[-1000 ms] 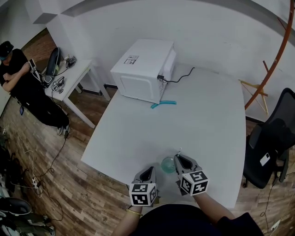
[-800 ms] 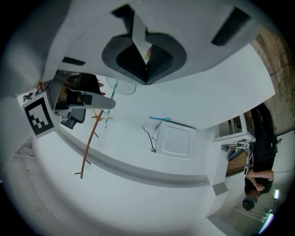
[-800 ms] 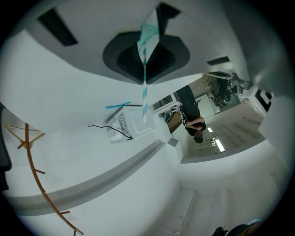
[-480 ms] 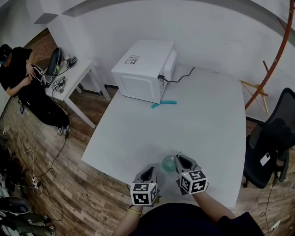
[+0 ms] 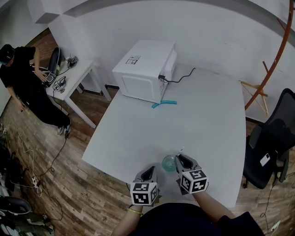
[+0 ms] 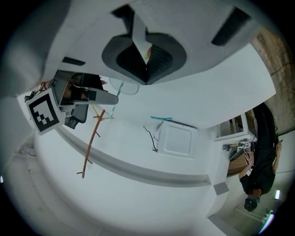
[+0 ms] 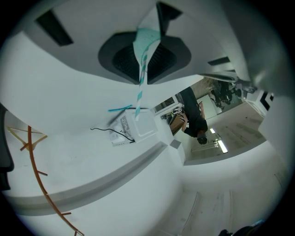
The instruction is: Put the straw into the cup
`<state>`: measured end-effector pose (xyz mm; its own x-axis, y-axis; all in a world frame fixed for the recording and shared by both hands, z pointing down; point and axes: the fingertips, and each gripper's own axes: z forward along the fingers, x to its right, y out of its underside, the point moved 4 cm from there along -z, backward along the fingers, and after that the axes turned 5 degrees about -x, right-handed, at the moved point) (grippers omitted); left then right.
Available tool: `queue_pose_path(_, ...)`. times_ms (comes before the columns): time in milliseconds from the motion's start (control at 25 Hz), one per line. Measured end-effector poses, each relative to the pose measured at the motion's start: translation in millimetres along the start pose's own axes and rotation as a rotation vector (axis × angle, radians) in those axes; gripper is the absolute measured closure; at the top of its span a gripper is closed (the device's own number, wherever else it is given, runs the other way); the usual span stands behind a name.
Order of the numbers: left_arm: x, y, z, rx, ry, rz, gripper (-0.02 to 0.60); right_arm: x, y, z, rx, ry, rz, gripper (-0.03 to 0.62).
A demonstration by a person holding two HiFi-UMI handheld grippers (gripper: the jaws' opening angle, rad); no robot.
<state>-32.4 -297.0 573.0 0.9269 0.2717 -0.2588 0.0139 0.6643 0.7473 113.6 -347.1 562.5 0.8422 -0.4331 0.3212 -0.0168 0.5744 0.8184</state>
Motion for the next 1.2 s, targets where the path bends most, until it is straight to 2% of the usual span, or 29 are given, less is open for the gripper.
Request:
queue_pose_path(120,1.6,-0.5,-0.8,0.002,0.003,0.005,0.568,1.7,0.9,-1.6,0.008,-0.005,0.016,0.546)
queue_pose_path(200,2.9,-0.6,-1.6,0.003,0.004,0.007,0.567,2.3,1.2,-2.6,0.005,-0.007,0.020,0.492)
queue_pose_path(240,3.7,-0.5,-1.9,0.003,0.006,0.008,0.568,2.6,1.3,-3.2,0.003,-0.007,0.021,0.485)
queue_pose_path(760,6.1,0.4,-9.8,0.013,0.005,0.022,0.568,-2.2,-2.6,-13.8,0.022,-0.011,0.020,0.485)
queue_pose_path(1200,6.1,8.1,-26.7,0.019,0.032,0.050,0.568,-27.7,-6.8,-36.3,0.070,-0.001,-0.002,0.485)
